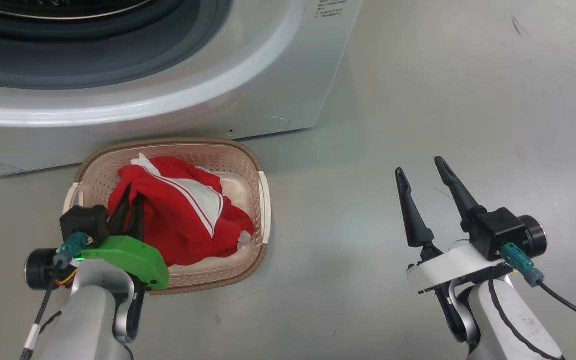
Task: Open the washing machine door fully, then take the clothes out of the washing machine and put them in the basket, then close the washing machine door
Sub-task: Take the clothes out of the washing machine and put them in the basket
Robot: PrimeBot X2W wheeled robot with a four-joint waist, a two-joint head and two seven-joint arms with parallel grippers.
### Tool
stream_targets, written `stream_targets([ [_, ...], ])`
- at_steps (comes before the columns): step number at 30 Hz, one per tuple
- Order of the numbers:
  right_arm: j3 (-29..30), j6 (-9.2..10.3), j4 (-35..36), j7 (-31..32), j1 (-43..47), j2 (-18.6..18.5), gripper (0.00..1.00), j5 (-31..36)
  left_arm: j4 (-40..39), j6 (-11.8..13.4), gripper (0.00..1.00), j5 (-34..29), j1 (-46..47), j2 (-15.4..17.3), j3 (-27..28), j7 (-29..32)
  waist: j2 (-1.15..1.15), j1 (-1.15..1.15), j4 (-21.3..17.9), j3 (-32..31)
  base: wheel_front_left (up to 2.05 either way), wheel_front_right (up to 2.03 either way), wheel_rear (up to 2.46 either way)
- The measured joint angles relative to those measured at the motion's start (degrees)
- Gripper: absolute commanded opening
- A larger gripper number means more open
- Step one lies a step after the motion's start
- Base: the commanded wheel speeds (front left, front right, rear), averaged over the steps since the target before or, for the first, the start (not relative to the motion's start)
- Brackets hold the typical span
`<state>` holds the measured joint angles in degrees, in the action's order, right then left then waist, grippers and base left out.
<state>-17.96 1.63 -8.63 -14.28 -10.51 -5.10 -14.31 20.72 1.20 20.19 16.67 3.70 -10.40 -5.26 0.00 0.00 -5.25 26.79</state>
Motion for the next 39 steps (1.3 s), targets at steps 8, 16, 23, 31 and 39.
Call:
stream_targets([
  [8, -1.4, -0.55, 0.45, 0.01, -2.25, 0.81, 1.0, 0.0, 9.32, 0.04, 0.0, -0.05, 6.89, 1.91, 1.15, 2.86, 0.0, 0.0, -2.83, 3.54, 0.0, 0.0, 0.0],
  [16, -2.05, -1.0, 0.49, 0.0, -3.77, 1.22, 1.0, -0.16, 18.82, 0.01, 0.0, -0.09, 11.13, 2.81, 1.16, 6.32, 0.0, 0.01, -6.27, 7.11, 0.0, 0.0, 0.0],
  [23, -1.52, -0.97, 0.21, 0.0, -4.39, 1.34, 1.0, -0.19, 26.48, -1.0, 0.87, 1.86, 14.38, 1.3, 1.02, 9.46, 0.0, 0.01, -8.28, 9.99, 0.0, 0.0, 0.0],
  [31, -0.77, -0.91, -0.43, 0.0, -5.11, 1.45, 1.0, -0.4, 30.74, -0.99, 1.0, 1.88, 17.33, 0.96, 1.2, 8.25, 0.0, 0.01, -8.06, 10.32, 0.0, 0.0, 0.0],
  [39, 0.01, -0.91, -0.96, 0.0, -5.53, 1.51, 1.0, -0.4, 32.89, -1.02, 1.0, 0.97, 17.68, 0.98, 0.4, 3.72, 0.0, 0.01, -6.78, 8.39, 0.0, 0.0, 0.0],
])
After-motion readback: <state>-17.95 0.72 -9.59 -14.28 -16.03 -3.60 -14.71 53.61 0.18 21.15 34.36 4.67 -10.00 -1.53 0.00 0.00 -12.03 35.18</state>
